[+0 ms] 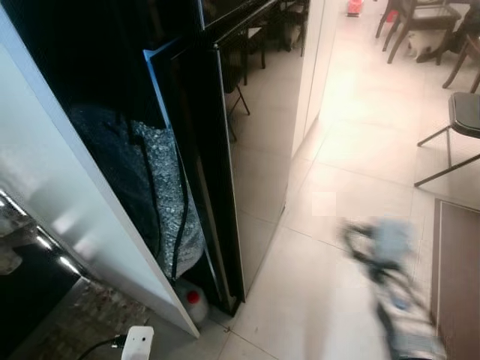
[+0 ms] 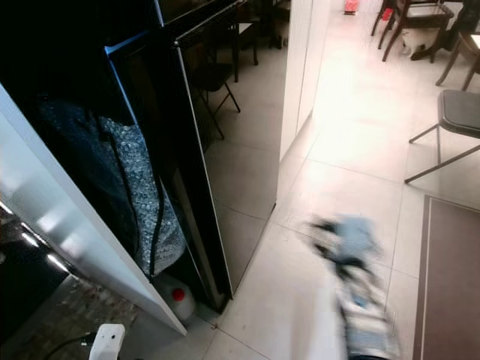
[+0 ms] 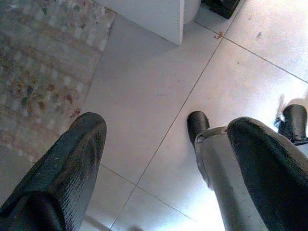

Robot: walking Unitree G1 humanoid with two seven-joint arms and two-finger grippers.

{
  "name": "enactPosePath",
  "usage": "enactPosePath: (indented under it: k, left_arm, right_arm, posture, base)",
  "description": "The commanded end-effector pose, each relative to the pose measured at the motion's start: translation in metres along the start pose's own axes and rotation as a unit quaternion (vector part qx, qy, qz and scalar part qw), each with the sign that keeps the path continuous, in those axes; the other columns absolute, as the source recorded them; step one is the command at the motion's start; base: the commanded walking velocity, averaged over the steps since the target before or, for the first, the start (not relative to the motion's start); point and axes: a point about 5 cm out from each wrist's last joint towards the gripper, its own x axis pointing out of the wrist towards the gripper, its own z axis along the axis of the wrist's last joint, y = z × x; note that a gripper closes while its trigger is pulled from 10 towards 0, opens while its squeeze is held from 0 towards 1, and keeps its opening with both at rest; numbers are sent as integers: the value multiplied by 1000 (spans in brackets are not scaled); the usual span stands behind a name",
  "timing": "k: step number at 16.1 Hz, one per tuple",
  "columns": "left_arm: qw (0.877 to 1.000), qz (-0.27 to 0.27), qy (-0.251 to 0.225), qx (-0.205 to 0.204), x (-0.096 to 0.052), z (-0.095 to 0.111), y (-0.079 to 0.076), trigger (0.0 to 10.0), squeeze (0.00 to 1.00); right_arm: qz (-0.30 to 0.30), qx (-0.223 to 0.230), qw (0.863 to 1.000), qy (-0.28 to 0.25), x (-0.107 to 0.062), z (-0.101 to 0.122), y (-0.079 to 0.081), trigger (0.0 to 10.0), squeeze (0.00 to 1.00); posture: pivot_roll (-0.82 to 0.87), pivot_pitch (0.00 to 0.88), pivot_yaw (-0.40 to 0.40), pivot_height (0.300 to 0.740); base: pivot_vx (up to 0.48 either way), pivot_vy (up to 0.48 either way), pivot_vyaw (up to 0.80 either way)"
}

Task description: Restocking fridge

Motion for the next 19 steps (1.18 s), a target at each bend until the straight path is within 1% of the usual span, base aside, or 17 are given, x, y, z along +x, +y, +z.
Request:
enactPosePath:
  k: [1,2,3,4,5,6,7,8,9,10,11,12,15,16,17,19]
  left_arm:
    - [1000,3,6,9,-1,-2,3,10000,0]
    - [1000,2,6,11,0,-2,3,10000,0]
    - [1000,1,6,11,0,-2,2,10000,0]
    - [1000,0,5,11,0,-2,2,10000,0]
    - [1000,0,5,10,0,-2,1,10000,0]
    - [1000,0,3,6,0,-1,1,10000,0]
    - [1000,2,2,1,0,-1,2,10000,0]
    - [1000,3,2,0,0,-1,2,10000,0]
    - [1000,3,3,0,0,-1,2,10000,0]
    - [1000,3,5,-1,0,-2,3,10000,0]
    - [1000,3,6,-5,-1,-3,3,10000,0]
    - [1000,3,8,-5,-1,-3,3,10000,0]
    - [1000,1,11,-1,-1,-4,3,10000,0]
    - [1000,1,11,-1,-1,-4,3,10000,0]
    - [1000,1,11,-1,-1,-4,3,10000,0]
    - [1000,-2,12,-1,-1,-4,3,10000,0]
  right_arm:
    - [-40,11,998,51,2,-28,-26,10000,0]
    - [-47,1,994,94,0,-49,-37,10000,0]
    - [-43,4,989,144,-7,-71,-44,10000,0]
    - [-77,82,974,197,-18,-94,-55,10000,0]
    - [-89,105,967,214,-22,-100,-59,10000,0]
    - [-107,130,959,229,-28,-110,-65,10000,0]
    - [-122,143,951,244,-36,-120,-70,10000,0]
    - [-110,88,942,303,-56,-144,-66,10000,0]
    - [-86,63,937,331,-66,-156,-57,10000,0]
    - [-62,44,932,355,-77,-168,-47,10000,0]
    - [-47,52,926,371,-85,-176,-37,10000,0]
    - [-30,54,923,380,-89,-181,-29,10000,0]
    - [-7,44,913,405,-98,-189,-18,10000,0]
    - [6,27,910,413,-100,-191,-14,10000,0]
    - [13,16,909,416,-101,-192,-12,10000,0]
    - [11,14,909,416,-100,-191,-8,10000,0]
  posture:
    - [-153,0,101,740]
    - [-153,0,101,740]
    - [-155,0,99,740]
    - [-148,0,94,740]
    - [-140,0,91,740]
    - [-135,0,88,740]
    - [-140,0,89,740]
    - [-130,0,90,740]
    - [-122,2,89,740]
    - [-118,5,88,740]
    - [-118,15,89,740]
    - [-117,17,90,740]
    - [-112,30,91,740]
    - [-112,31,91,740]
    - [-114,33,93,740]
    - [-116,37,95,740]
  base:
    - [0,0,0]
    - [0,0,0]
    - [0,0,0]
    - [0,0,0]
    - [0,0,0]
    - [0,0,0]
    - [0,0,0]
    - [0,0,0]
    - [0,0,0]
    - [0,0,0]
    - [0,0,0]
    - [0,0,0]
    - [0,0,0]
    - [0,0,0]
    - [0,0,0]
    - [0,0,0]
